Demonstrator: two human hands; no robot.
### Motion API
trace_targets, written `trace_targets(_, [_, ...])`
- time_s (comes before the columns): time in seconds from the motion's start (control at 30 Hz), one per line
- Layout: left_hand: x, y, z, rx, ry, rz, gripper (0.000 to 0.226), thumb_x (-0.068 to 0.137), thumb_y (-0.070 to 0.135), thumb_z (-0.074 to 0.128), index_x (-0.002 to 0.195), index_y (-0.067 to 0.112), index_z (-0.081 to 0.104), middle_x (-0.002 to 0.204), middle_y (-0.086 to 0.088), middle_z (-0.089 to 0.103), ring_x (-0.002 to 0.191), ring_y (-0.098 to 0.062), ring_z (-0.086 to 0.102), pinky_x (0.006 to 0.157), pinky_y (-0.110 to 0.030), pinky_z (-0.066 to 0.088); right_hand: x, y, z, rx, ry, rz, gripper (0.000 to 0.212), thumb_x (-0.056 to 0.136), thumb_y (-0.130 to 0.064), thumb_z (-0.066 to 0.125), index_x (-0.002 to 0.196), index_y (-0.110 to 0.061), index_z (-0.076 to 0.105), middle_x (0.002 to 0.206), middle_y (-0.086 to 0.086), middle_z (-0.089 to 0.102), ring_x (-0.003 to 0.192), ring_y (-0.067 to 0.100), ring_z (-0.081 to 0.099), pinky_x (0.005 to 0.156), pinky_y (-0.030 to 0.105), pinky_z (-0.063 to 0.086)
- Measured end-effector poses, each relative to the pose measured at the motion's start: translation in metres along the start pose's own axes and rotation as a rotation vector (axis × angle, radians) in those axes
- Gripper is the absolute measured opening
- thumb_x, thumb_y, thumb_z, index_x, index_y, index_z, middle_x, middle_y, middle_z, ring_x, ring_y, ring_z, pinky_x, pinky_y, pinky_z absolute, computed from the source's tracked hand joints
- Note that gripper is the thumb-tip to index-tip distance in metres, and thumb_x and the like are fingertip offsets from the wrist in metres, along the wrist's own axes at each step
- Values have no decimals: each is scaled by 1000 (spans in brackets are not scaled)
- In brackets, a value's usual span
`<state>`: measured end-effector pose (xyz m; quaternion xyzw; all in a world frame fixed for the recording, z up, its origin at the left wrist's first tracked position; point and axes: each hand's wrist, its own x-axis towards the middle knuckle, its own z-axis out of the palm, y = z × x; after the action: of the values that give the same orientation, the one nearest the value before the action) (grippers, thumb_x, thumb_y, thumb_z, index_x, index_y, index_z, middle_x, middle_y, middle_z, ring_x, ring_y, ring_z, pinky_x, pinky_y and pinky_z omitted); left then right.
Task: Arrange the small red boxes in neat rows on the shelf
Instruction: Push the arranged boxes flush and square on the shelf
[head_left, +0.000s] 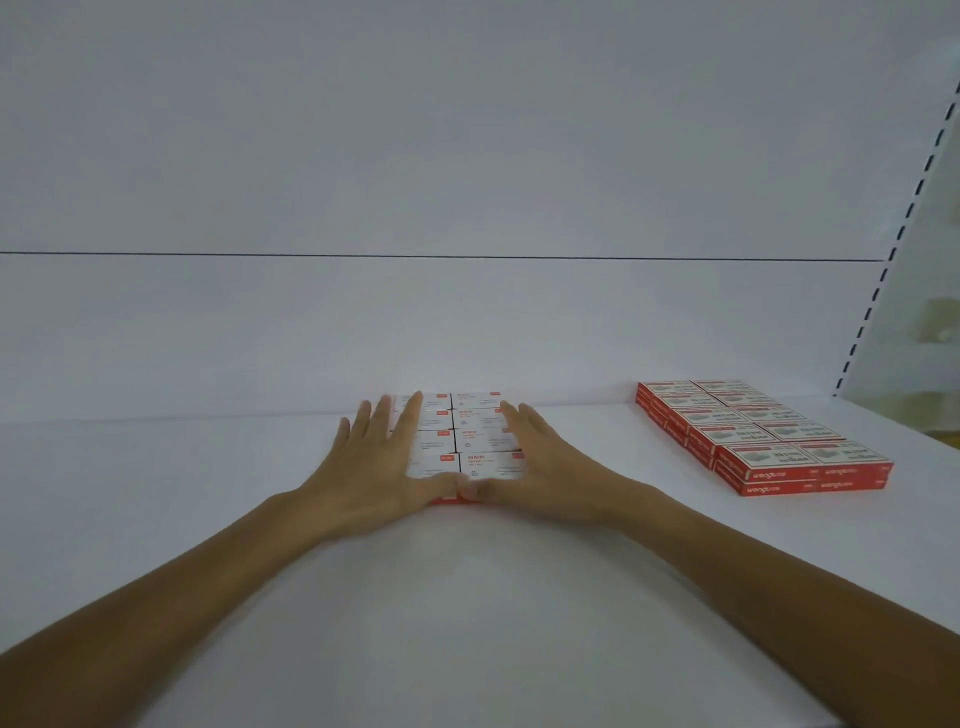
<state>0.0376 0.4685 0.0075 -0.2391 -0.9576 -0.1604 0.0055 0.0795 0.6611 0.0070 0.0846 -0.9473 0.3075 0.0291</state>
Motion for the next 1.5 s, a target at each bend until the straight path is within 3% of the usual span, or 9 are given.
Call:
trace_targets(0.1, [8,25,-5,-52,60,64,108,58,85,24,146,30,-7,157,-2,3,144,-22,-6,118,-44,-1,3,5,-23,2,146,-21,100,75,-57,62,148,-23,3,157,-2,1,144,13,1,118,40,9])
trace_targets(0.3, [36,113,12,-191,64,136,83,82,63,43,147,28,4,156,6,8,144,-15,1,115,-38,8,-7,48,-96,-116,309,-63,82,82,-48,59,147,-26,13,156,-4,12,143,13,8,113,33,13])
trace_targets(0.63, [103,246,63,-490,68,2,68,90,54,39,143,15,23,149,-2,31,120,-7,36,93,-26,28,-45,194,-202,-47,251,233,68,87,-50,50,143,-22,25,152,2,27,137,24,30,107,40,28])
trace_targets(0.73, [122,260,80,-536,41,-101,76,86,60,39,146,22,12,152,-5,26,132,-23,38,103,-34,33,-48,221,-207,2,181,265,69,87,-52,49,144,-20,24,152,3,28,136,24,31,108,40,28])
trace_targets(0.83, [134,270,92,-579,41,-179,77,85,62,39,146,25,10,150,-6,30,120,-23,50,82,-28,41,-47,230,-201,98,124,267,69,88,-51,50,143,-18,25,146,5,38,129,24,42,108,41,33])
trace_targets(0.97, [141,274,100,-620,60,-229,82,80,64,45,145,29,9,148,-6,33,114,-22,55,87,-33,47,-44,232,-188,221,73,210,48,87,-50,51,122,-17,41,122,-1,58,102,17,60,88,33,48])
trace_targets(1.07, [141,274,101,-662,67,-212,79,82,59,48,145,27,13,142,-4,41,96,-12,60,73,-25,46,-43,229,-184,252,81,199,43,88,-46,51,116,-16,41,111,-5,58,92,14,60,71,26,46])
trace_targets(1.3, [143,277,103,-620,5,-205,96,69,67,51,146,27,10,155,-9,12,134,-30,34,108,-47,33,-34,227,-184,227,22,224,32,86,-37,53,109,-15,50,111,5,62,93,19,63,68,26,49])
trace_targets(1.5, [141,275,103,-582,-22,-154,87,63,65,47,140,28,27,148,-3,22,120,-22,47,95,-36,44,-26,228,-181,175,20,293,60,85,-44,53,130,-7,38,127,10,49,102,21,56,62,26,41])
